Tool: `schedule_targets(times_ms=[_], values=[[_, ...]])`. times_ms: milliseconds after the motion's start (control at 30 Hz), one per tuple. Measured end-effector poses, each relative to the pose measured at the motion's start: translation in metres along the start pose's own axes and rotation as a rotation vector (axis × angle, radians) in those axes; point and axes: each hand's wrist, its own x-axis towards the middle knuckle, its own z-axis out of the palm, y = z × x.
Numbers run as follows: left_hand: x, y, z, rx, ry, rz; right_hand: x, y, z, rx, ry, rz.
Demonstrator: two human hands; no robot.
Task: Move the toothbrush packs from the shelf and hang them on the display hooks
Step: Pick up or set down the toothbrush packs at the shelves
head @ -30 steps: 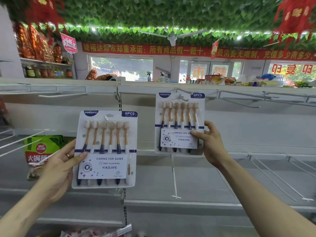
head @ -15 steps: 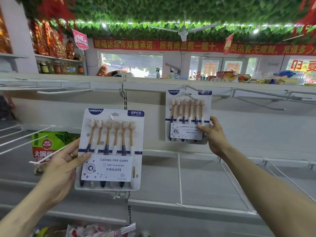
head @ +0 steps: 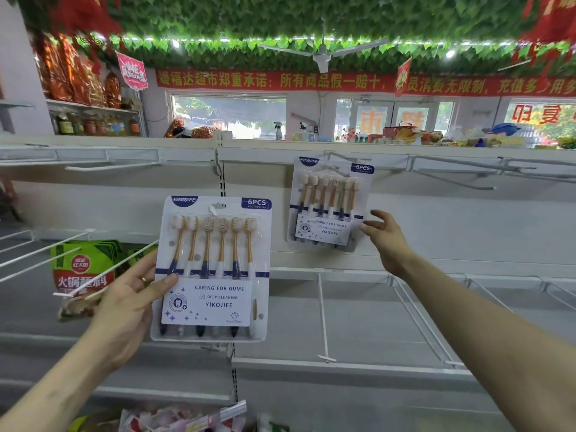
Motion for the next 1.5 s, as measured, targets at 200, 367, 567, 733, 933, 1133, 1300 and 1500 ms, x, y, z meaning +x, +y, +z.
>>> schedule_targets(times_ms=[200,367,567,733,933,1133,1300,1500], values=[[-0.008,-0.005,0.023,-0.054,-0.064,0.013,-0.074,-0.01,-0.011,0.05,0.04,-0.06],[-0.016,-0.012,0.062,-0.091,-0.125,0.025,-0.176,-0.042,-0.001,0.149,-0.222,-0.165],[-0.034,-0.009,0.109,-0.101,-0.196,0.025,-0.245,-0.057,-0.005,-0.12,-0.383,-0.243],[-0.038,-0.006,0.135,-0.072,-0.231,0.026,-0.247,-0.058,-0.017,-0.091,-0.262,-0.24],[-0.037,-0.004,0.16,-0.037,-0.257,0.075,-0.237,-0.064,-0.034,-0.047,-0.212,-0.241],[-0.027,-0.006,0.171,-0.001,-0.262,0.08,-0.226,-0.066,-0.043,-0.048,-0.196,-0.265],[-0.017,-0.01,0.174,0.024,-0.236,0.088,-0.215,-0.068,-0.044,-0.038,-0.209,-0.279],[0.001,-0.021,0.174,0.147,-0.19,0.126,-0.193,-0.06,-0.04,-0.055,-0.217,-0.276]])
